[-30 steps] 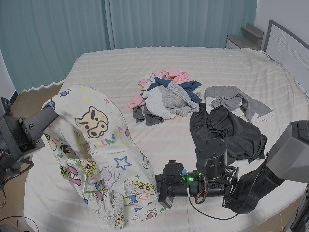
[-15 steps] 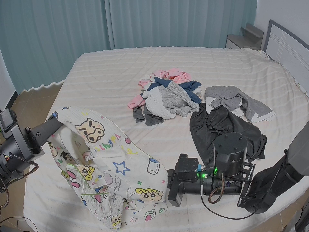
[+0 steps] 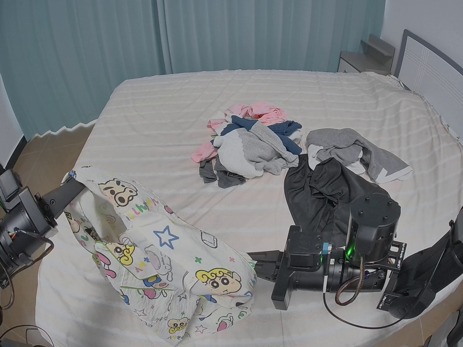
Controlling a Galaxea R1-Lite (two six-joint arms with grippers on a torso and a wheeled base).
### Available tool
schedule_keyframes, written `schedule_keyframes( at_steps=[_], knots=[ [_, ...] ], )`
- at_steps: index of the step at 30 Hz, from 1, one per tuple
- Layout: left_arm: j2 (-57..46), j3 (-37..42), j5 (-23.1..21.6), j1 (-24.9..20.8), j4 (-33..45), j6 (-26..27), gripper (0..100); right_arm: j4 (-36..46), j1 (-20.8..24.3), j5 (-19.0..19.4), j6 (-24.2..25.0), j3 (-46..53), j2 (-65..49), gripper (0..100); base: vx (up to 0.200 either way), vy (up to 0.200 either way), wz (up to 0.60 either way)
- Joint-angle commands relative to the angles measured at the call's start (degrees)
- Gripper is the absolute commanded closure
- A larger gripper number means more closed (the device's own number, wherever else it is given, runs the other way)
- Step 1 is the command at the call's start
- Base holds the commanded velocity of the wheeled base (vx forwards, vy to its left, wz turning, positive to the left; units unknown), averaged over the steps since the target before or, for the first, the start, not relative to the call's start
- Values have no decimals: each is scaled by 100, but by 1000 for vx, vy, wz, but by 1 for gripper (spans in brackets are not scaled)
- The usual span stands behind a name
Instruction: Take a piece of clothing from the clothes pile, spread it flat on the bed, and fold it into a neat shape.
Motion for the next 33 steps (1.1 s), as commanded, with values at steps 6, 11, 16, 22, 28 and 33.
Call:
schedule_keyframes(
  at_steps=[6,11,16,22,28,33],
  knots=[
    [-4,314,-12,88,-37,-47,0,-5,13,2,1,41,-184,100,0,0,0],
    [-4,340,23,194,-2,-3,0,4,13,2,-7,50,-351,100,0,0,0],
    [22,288,-21,1046,-37,261,0,39,21,2,-7,76,-421,100,0,0,0],
    [128,420,-74,1688,7,1201,0,57,30,2,-7,41,-386,100,0,0,0],
    [57,411,-329,1310,7,1421,0,189,65,-7,-7,-109,-324,100,0,0,0],
    [242,42,-531,80,394,2273,0,470,452,-7,-7,-82,-316,100,0,0,0]
  ],
)
